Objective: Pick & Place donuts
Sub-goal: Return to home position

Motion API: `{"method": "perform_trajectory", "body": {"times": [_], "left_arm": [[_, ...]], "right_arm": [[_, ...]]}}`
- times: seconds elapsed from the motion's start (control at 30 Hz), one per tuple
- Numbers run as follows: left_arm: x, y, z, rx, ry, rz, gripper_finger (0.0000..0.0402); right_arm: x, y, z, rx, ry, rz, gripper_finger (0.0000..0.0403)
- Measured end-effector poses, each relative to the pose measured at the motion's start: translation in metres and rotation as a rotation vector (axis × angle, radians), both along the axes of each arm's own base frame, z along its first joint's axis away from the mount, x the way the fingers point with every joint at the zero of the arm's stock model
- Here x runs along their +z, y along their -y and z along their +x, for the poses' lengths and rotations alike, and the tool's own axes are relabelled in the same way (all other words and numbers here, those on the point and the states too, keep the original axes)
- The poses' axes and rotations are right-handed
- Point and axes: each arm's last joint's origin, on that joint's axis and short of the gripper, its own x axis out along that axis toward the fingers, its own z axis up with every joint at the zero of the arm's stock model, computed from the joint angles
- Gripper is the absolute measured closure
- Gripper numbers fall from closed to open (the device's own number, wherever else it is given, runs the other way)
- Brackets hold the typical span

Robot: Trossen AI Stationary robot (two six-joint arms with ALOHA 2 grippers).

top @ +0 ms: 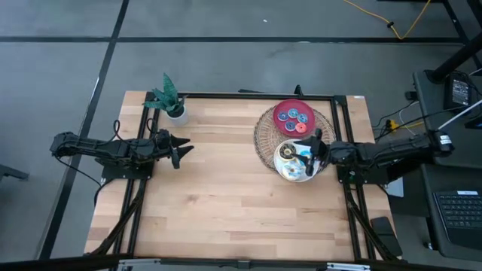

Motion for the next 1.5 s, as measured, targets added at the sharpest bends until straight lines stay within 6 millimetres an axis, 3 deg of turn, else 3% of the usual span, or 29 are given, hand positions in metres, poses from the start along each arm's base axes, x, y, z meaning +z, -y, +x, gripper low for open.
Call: {"method": "perform_trajectory", "body": {"times": [0.6, 0.87, 1.5], "left_arm": [[0.000, 0.000, 0.000, 0.000, 0.000, 0.000, 0.0205], [0.000, 0.000, 0.000, 0.000, 0.000, 0.000, 0.0205], [0.000, 0.000, 0.000, 0.000, 0.000, 0.000, 0.0205]], "right_arm": [[-0.032, 0.010, -0.024, -0.091, 0.025, -0.015, 0.0171], [-0.028, 0.010, -0.026, -0.091, 0.073, -0.011, 0.0171], [0.003, 0.011, -0.045, -0.096, 0.431, 0.023, 0.0171]]}}
